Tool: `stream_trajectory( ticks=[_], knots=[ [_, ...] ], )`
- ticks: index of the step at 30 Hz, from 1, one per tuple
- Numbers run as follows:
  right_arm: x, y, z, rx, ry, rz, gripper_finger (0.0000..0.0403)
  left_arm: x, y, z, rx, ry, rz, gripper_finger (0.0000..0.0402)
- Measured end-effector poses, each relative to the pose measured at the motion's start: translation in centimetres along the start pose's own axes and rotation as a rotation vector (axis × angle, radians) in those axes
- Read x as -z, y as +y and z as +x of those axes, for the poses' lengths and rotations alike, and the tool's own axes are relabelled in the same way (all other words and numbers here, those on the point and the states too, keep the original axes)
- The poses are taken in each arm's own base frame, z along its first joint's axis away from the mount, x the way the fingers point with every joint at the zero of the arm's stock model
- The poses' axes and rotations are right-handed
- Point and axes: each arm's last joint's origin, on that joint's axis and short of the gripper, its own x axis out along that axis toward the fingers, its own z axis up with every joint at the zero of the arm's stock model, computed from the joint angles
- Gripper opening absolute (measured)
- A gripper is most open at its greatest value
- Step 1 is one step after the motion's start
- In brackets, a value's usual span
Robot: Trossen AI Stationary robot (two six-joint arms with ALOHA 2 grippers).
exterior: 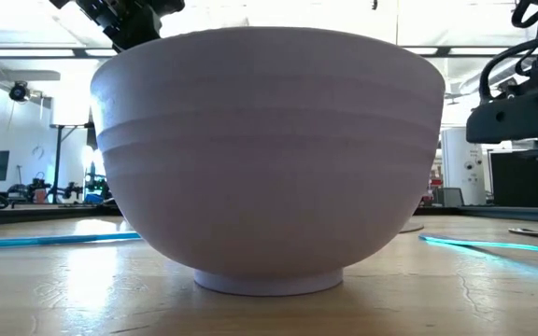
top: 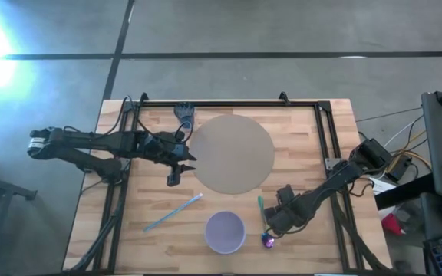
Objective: Pick & Place Utensil
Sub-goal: Put the black fork into the purple bowl
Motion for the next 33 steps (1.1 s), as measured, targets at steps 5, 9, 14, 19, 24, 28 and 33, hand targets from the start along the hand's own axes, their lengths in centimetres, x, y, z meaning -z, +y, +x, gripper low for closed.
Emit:
stream_trajectory(
  ticks=[5,9,14,19,24,28,33],
  knots=[
    [-0.10,-0.31,0.28,0.014,-0.005,0.016,0.0076,0.00,-0.01,0.00,0.000,0.000,0.000,0.0147],
    [-0.18,-0.54,0.50,0.024,-0.010,0.044,0.0052,0.22,-0.01,0.12,0.000,0.008,0.003,0.0147],
    [-0.21,-0.67,0.59,0.034,-0.014,0.063,0.0024,0.62,-0.01,0.27,0.001,0.031,0.006,0.0147],
    [-0.22,-0.71,0.60,0.039,-0.016,0.072,0.0013,0.76,-0.02,0.26,0.001,0.045,0.014,0.0147],
    [-0.23,-0.76,0.56,0.039,-0.015,0.048,0.0013,0.75,-0.02,0.26,0.001,0.044,0.018,0.0147],
    [-0.23,-0.80,0.19,0.037,-0.013,0.008,0.0012,0.75,-0.02,0.26,0.001,0.044,0.013,0.0147],
    [-0.14,-0.74,-0.28,0.041,-0.014,-0.064,0.0011,0.71,0.00,0.26,0.000,0.040,-0.010,0.0147]
  ],
)
